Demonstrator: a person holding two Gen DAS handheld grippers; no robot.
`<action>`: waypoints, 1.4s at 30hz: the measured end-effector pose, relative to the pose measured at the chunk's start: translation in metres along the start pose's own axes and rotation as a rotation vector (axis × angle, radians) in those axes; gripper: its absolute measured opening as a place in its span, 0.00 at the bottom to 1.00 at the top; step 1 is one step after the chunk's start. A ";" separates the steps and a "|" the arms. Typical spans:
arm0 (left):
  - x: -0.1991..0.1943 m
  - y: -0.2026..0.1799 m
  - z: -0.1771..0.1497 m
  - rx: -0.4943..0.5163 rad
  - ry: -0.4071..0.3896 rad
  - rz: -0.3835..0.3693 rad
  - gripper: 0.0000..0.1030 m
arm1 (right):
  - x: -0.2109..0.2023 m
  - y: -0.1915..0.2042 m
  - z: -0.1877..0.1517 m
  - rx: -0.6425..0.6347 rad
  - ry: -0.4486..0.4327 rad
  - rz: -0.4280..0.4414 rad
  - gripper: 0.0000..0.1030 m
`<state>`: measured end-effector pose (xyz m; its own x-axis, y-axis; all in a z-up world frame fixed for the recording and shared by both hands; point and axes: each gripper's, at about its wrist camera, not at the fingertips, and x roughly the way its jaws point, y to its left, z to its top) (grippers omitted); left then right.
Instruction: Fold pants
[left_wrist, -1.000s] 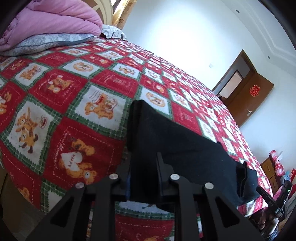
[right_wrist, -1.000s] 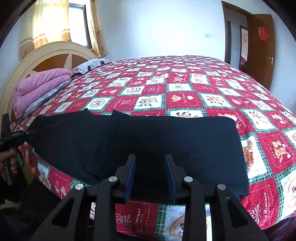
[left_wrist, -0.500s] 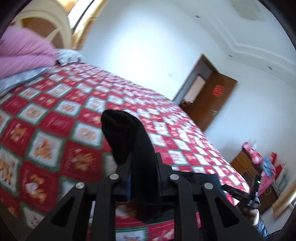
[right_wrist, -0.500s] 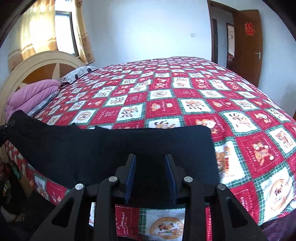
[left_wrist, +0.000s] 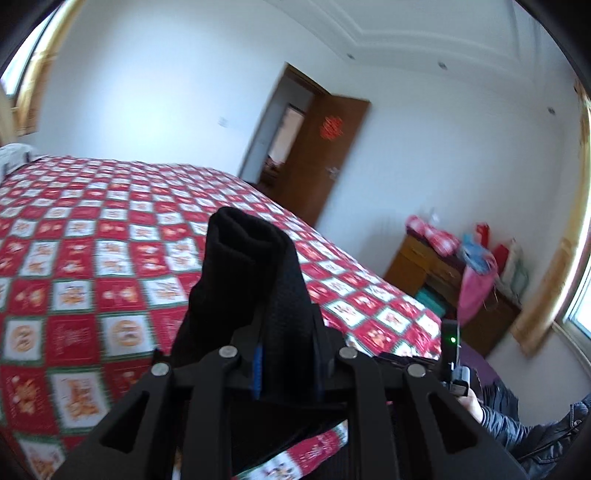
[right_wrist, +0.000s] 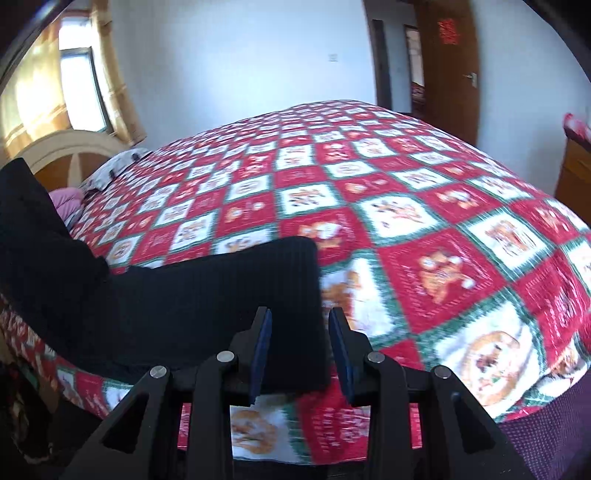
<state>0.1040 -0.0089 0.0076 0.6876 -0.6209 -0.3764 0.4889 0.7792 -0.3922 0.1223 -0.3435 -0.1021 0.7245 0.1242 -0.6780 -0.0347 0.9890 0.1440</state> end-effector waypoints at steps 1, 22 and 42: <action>0.011 -0.007 0.001 0.009 0.020 -0.010 0.20 | 0.001 -0.004 0.000 0.012 0.001 -0.001 0.33; 0.186 -0.079 -0.079 0.253 0.312 0.032 0.21 | 0.021 -0.029 -0.004 0.111 0.023 0.063 0.33; 0.086 0.021 -0.093 0.078 0.104 0.220 0.95 | 0.020 0.019 0.006 0.063 -0.019 0.253 0.62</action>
<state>0.1237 -0.0536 -0.1111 0.7252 -0.4383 -0.5310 0.3768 0.8981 -0.2268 0.1404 -0.3226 -0.1083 0.7110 0.3645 -0.6013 -0.1739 0.9197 0.3519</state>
